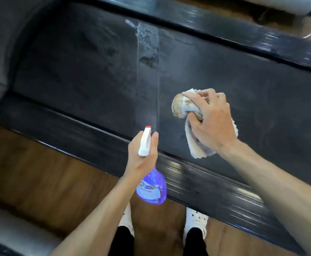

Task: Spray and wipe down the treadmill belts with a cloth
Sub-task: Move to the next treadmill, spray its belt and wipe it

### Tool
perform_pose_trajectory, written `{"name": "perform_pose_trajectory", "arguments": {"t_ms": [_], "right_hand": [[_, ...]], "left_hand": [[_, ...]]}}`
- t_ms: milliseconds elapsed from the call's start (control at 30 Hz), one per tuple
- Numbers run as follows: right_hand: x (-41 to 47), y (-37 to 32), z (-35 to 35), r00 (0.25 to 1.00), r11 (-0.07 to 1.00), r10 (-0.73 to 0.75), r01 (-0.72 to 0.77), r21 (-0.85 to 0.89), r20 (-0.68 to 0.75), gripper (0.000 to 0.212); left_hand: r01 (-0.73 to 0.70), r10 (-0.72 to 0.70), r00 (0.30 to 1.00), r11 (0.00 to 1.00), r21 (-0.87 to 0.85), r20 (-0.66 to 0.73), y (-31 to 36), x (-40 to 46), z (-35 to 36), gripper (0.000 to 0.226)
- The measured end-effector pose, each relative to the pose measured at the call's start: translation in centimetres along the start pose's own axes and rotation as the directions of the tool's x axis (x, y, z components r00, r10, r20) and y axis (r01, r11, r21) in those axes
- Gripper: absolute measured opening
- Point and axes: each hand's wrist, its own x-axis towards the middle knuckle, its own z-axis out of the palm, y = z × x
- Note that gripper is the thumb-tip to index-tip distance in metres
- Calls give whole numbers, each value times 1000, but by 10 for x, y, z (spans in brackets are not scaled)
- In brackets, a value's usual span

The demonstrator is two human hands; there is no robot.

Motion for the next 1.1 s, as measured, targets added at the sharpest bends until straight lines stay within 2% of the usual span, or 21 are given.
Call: {"name": "perform_pose_trajectory", "arguments": {"t_ms": [167, 367, 467, 533, 633, 733, 833, 933, 1033, 1100], "right_hand": [[26, -62, 51, 998, 999, -46, 45, 16, 33, 47], [54, -124, 97, 999, 999, -37, 35, 35, 40, 49], [70, -152, 119, 999, 998, -21, 19, 61, 33, 50], [79, -165, 131, 1000, 997, -18, 16, 72, 23, 49], [88, -172, 142, 1000, 996, -4, 2, 91, 20, 48], [100, -169, 153, 999, 995, -23, 19, 94, 43, 47], [114, -160, 167, 999, 996, -40, 36, 85, 36, 47], [127, -155, 181, 999, 995, -41, 40, 88, 16, 47], [144, -161, 197, 999, 995, -42, 40, 88, 24, 47], [158, -172, 208, 999, 996, -39, 37, 80, 28, 47]], "left_hand": [[-24, 22, 995, 1000, -18, -100, -3, 43, -75, 39], [-22, 23, 986, 1000, 9, -166, -14, 74, -150, 21], [0, -12, 974, 999, -52, -228, -24, 93, -187, 30], [-12, 11, 960, 1000, -3, -278, -39, 107, -210, 35], [22, -19, 925, 1000, 4, -379, -59, 124, -230, 34], [48, -52, 883, 999, -21, -467, -65, 137, -239, 20], [-19, -30, 827, 997, -81, -562, -67, 150, -253, 16], [-96, 31, 799, 993, -76, -601, -70, 165, -272, 16], [-144, 73, 742, 988, -52, -667, -67, 190, -298, 14], [-173, 104, 733, 984, -37, -672, -63, 208, -317, 12]]}}
